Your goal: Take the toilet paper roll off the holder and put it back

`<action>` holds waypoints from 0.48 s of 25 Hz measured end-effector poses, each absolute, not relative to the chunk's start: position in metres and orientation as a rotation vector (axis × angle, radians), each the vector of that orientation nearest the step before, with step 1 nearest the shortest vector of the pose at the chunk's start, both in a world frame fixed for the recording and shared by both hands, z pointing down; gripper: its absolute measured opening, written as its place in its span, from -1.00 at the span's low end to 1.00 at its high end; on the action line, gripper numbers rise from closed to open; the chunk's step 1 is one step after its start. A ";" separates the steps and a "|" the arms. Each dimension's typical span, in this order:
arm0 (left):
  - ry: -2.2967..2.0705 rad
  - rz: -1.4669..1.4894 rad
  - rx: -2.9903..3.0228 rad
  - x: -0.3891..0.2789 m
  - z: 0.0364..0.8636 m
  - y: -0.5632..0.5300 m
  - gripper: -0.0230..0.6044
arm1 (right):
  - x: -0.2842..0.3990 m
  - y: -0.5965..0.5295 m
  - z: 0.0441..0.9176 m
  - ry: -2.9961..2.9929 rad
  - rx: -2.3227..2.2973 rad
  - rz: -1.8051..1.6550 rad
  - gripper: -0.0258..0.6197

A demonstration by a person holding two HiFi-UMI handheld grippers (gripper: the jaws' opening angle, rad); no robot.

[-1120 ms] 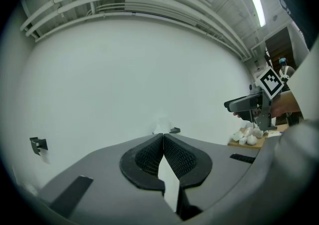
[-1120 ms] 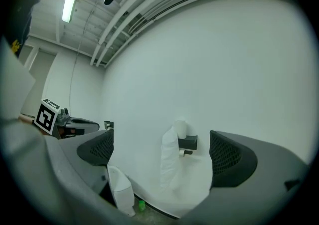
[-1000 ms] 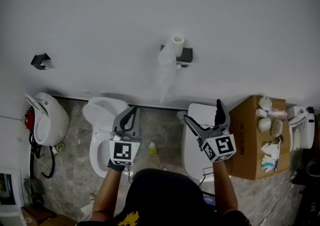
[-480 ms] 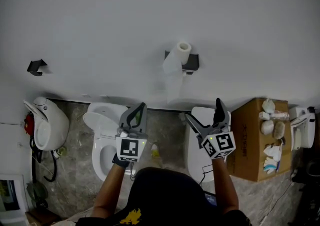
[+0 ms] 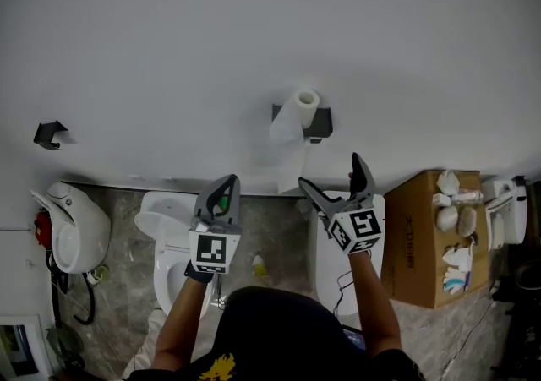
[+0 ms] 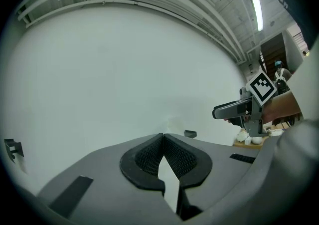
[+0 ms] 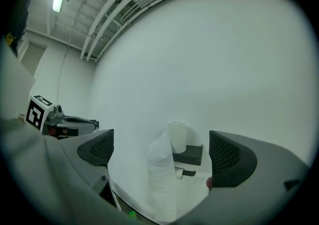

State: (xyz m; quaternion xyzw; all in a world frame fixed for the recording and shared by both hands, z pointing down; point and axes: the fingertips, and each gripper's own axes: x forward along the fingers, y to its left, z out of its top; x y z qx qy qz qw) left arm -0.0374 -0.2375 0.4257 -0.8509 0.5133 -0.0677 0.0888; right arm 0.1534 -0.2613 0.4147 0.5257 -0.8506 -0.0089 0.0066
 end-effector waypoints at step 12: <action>1.510 -0.210 -2.550 -0.047 0.428 -0.272 -0.87 | 0.142 -0.324 0.420 -2.620 1.648 -0.046 0.82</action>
